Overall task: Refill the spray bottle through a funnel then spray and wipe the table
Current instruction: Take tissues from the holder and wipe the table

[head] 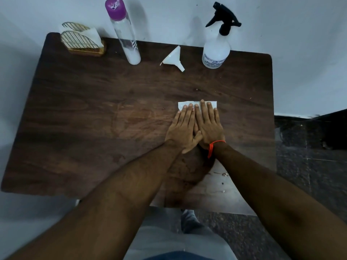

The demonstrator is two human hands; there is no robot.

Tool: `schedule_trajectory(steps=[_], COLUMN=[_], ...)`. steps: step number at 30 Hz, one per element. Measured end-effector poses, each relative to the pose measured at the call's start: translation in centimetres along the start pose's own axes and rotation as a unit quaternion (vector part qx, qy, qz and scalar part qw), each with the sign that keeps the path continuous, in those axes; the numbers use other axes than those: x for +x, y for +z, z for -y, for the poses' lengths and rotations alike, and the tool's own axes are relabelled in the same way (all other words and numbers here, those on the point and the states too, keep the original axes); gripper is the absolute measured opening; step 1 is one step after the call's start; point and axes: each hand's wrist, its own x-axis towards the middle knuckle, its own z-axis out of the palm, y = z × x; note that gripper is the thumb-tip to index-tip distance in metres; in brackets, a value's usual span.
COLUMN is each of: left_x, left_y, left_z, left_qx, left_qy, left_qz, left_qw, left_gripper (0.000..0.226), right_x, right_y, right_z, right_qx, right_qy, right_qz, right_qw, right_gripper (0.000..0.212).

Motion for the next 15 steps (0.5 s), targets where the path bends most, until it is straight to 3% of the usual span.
schedule_trajectory(steps=[15], left_x=[-7.0], left_y=[-0.6], left_z=[7.2], left_qx=[0.048], left_qy=[-0.09], left_qz=[0.011], left_qw=[0.995], left_gripper=[0.087], right_x=[1.4], right_y=[0.1], right_z=[10.0], right_qx=[0.035], right_qy=[-0.086], right_qz=[0.013], right_qw=[0.996], right_gripper=[0.065])
